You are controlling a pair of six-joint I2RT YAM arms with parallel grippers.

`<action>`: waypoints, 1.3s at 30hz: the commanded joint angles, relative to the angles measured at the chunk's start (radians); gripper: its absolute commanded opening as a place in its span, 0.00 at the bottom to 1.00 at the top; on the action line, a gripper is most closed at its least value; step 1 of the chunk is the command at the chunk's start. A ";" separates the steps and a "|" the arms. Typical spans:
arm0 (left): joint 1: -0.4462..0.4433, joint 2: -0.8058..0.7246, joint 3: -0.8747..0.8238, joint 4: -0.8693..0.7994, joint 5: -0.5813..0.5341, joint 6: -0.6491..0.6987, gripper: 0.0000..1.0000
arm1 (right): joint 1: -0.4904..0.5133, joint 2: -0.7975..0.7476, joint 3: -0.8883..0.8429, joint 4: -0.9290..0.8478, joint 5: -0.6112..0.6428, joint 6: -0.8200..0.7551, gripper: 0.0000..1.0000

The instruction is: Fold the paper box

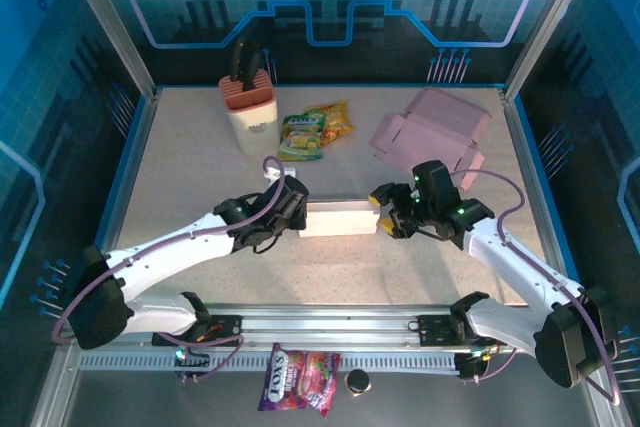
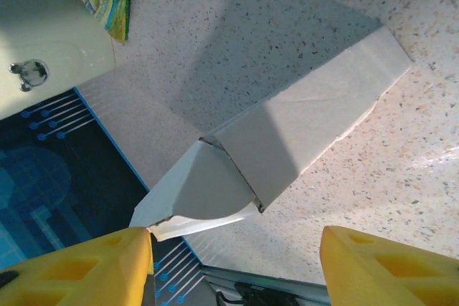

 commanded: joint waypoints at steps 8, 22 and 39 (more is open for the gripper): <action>-0.021 0.019 -0.045 -0.136 0.053 -0.013 0.00 | -0.046 -0.020 -0.083 0.140 -0.021 0.070 0.53; -0.030 0.021 -0.047 -0.128 0.051 -0.020 0.00 | -0.056 -0.063 -0.071 0.183 0.000 0.104 0.61; -0.031 0.012 -0.043 -0.128 0.059 -0.021 0.00 | -0.077 0.003 -0.154 0.265 -0.017 0.137 0.41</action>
